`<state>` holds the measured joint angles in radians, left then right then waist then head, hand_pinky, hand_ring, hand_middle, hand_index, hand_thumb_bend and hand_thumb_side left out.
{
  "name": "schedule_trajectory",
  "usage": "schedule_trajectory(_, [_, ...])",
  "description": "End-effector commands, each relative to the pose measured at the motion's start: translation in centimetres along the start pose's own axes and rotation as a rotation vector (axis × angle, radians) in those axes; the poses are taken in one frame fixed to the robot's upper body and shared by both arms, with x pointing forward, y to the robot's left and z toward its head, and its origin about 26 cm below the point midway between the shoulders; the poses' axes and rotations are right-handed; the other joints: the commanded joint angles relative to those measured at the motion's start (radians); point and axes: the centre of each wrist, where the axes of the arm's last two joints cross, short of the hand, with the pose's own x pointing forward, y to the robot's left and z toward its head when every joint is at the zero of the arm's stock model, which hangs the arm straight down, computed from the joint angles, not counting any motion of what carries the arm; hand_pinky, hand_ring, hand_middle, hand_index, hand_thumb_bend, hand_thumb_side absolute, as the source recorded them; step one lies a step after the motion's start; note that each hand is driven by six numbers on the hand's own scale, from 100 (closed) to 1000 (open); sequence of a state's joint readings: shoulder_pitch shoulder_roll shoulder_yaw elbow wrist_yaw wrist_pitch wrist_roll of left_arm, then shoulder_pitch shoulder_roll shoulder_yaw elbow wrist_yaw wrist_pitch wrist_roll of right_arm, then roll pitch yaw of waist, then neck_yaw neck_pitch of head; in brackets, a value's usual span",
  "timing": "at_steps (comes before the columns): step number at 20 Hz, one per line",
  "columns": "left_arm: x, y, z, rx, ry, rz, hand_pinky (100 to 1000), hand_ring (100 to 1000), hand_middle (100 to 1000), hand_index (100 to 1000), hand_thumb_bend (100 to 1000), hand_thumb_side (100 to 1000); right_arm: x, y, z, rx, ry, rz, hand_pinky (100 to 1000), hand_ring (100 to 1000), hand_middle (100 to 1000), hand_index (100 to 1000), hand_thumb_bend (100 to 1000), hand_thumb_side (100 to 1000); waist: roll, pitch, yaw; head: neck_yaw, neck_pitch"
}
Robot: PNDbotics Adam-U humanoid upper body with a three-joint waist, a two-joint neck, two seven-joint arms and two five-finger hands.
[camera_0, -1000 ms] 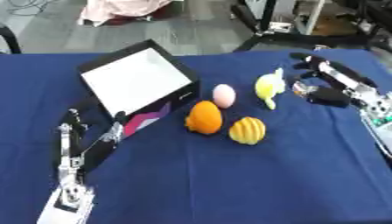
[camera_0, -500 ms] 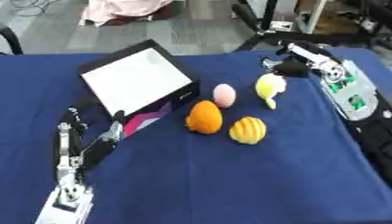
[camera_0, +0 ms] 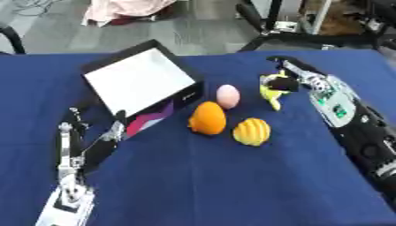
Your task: Pick up objects on the table and place them in the box.
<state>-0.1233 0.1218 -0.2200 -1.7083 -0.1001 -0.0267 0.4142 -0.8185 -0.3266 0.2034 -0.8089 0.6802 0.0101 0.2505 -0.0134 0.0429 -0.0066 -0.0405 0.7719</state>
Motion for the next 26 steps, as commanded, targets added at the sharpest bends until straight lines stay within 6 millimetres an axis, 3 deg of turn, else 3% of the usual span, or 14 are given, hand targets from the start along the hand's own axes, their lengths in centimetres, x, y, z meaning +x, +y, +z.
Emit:
schedule_trajectory(1, [0.8,0.0,-0.4,-0.004,-0.03,0.012,742,887,686,748,446,151,-1.0,-0.4,-0.4,-0.009,0.023,0.064,917,961,1000,1000,100,609,0.014,-0.008,0.0,-0.002,-0.002])
schedule_trajectory(7, [0.7,0.0,-0.3,-0.004,-0.029,0.012,742,887,686,748,447,152,-3.0,1.2,-0.6,0.009,0.101,0.15,928,966,1000,1000,100,565,0.014,-0.008,-0.001,-0.002,-0.002])
schedule_trajectory(10, [0.7,0.0,-0.3,-0.003,-0.029,0.012,742,887,686,748,446,152,-3.5,1.7,-0.5,0.031,0.135,0.186,925,957,1000,1000,100,439,0.015,-0.008,-0.002,-0.002,-0.002])
schedule_trajectory(11, [0.7,0.0,-0.3,-0.002,-0.029,0.012,742,888,686,748,447,152,-3.7,1.8,-0.5,0.037,0.144,0.196,914,943,994,997,100,320,0.015,-0.008,-0.003,-0.002,-0.002])
schedule_trajectory(16, [0.7,0.0,-0.3,0.0,-0.028,0.013,741,886,685,748,446,152,-4.1,1.9,-0.4,0.044,0.167,0.248,806,831,912,923,100,315,0.015,-0.009,-0.005,-0.001,-0.002])
schedule_trajectory(18, [0.7,0.0,-0.4,0.001,-0.028,0.013,742,886,684,748,445,152,-4.1,1.7,-0.3,0.017,0.174,0.266,697,739,835,828,100,305,0.016,-0.01,-0.006,0.0,-0.002])
schedule_trajectory(19, [0.7,0.0,-0.4,0.002,-0.028,0.013,741,886,683,748,444,152,-4.1,1.7,-0.3,-0.004,0.178,0.274,585,639,751,718,100,289,0.016,-0.01,-0.007,0.001,-0.002])
schedule_trajectory(20, [0.7,0.0,-0.4,0.003,-0.028,0.014,741,886,682,748,444,152,-4.1,1.6,-0.3,-0.027,0.182,0.283,571,627,739,705,100,287,0.016,-0.01,-0.007,0.001,-0.002])
schedule_trajectory(21, [0.7,0.0,-0.4,0.004,-0.028,0.014,741,884,681,748,442,152,-4.0,1.4,-0.3,-0.053,0.184,0.292,461,544,628,593,100,263,0.016,-0.011,-0.008,0.001,-0.002])
schedule_trajectory(26, [0.7,0.0,-0.3,0.006,-0.027,0.015,741,882,678,748,438,152,-2.3,-1.4,-0.3,-0.252,0.162,0.299,231,356,427,346,100,202,0.017,-0.012,-0.01,0.0,-0.002])
